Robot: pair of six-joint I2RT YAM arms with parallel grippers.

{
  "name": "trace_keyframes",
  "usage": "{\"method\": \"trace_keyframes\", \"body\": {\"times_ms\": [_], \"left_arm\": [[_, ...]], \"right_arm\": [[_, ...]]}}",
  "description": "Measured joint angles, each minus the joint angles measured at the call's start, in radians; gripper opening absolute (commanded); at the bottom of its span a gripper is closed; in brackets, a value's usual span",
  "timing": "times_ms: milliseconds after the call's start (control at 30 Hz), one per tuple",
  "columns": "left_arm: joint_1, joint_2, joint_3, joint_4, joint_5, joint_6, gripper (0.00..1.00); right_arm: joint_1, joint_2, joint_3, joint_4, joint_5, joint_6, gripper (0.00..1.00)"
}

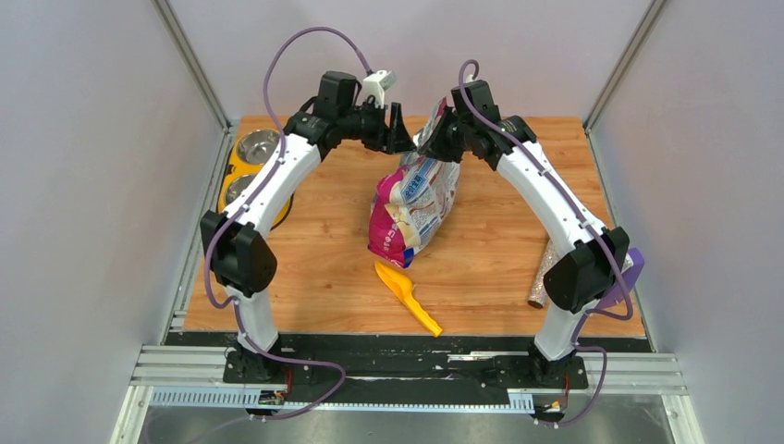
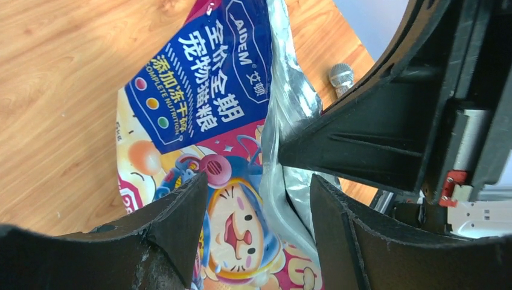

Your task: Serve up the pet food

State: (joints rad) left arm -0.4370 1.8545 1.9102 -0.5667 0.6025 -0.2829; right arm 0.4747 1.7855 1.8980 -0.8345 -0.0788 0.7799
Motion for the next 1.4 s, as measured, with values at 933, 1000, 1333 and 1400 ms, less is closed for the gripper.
{"method": "trace_keyframes", "body": {"times_ms": [933,1000,1333,1400], "left_arm": [[-0.043,0.051,0.182,-0.218,-0.323,0.151,0.0],[-0.04,0.043,0.188,-0.228,-0.348,0.156,0.0],[-0.037,0.021,0.192,-0.232,-0.377,0.15,0.0],[-0.037,0.02,0.192,-0.232,-0.372,0.146,0.0]], "right_arm": [[0.006,-0.033,0.0,-0.083,0.119,0.003,0.0],[0.006,-0.042,0.002,-0.103,0.142,0.003,0.0],[0.006,-0.056,0.049,-0.206,0.21,-0.018,0.0],[0.006,-0.056,0.066,-0.224,0.218,-0.029,0.0]]}}
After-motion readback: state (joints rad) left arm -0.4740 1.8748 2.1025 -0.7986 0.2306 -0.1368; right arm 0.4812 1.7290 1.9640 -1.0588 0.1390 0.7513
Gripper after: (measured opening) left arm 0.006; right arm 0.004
